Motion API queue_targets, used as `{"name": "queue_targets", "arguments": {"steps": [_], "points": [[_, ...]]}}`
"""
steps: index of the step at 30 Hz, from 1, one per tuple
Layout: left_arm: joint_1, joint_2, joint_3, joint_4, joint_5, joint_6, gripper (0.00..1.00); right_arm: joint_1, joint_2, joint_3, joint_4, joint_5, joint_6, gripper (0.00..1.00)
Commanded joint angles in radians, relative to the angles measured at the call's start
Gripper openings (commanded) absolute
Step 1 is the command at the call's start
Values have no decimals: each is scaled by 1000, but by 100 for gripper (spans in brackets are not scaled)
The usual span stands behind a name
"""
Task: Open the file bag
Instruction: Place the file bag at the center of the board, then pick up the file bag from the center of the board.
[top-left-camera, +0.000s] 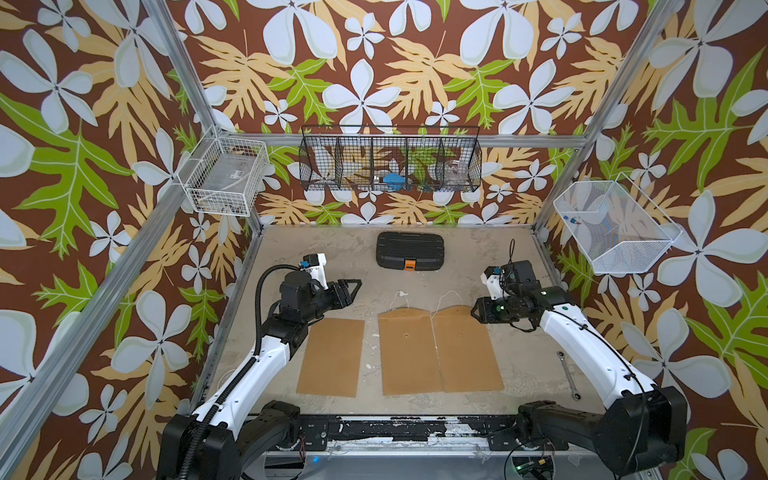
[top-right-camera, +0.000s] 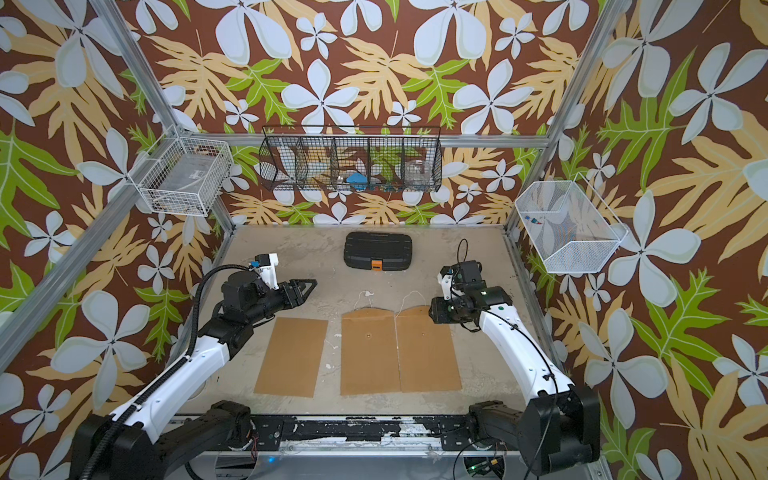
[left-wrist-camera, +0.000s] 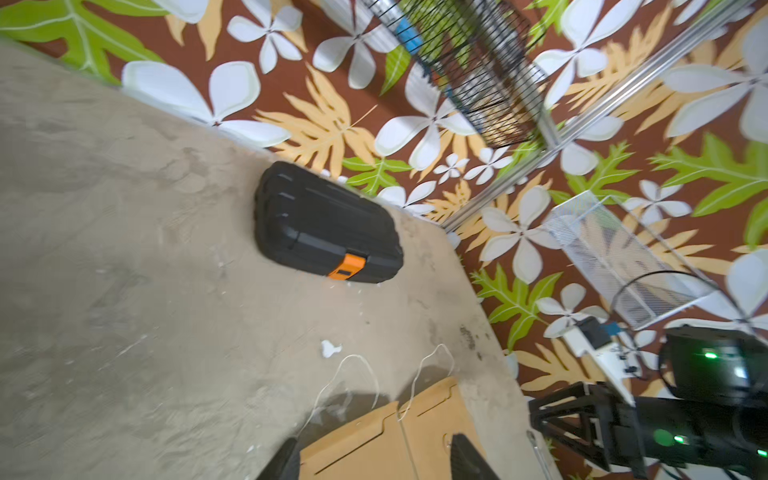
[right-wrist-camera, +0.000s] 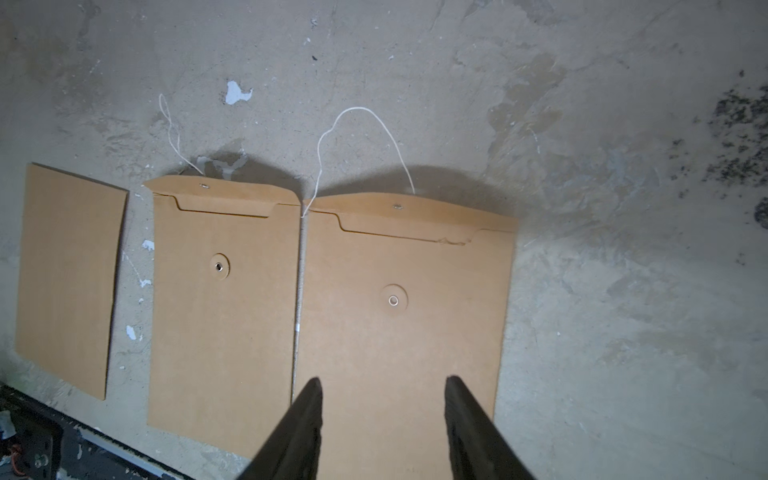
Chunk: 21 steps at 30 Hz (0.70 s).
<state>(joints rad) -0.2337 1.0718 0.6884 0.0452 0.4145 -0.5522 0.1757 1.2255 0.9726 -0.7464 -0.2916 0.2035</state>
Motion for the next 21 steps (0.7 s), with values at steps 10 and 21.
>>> {"name": "queue_targets", "arguments": {"steps": [10, 21], "points": [[57, 76, 121, -467, -303, 86, 79, 107, -177, -151, 182, -126, 197, 57], [277, 134, 188, -582, -331, 179, 84, 384, -150, -198, 332, -41, 417, 58]]}}
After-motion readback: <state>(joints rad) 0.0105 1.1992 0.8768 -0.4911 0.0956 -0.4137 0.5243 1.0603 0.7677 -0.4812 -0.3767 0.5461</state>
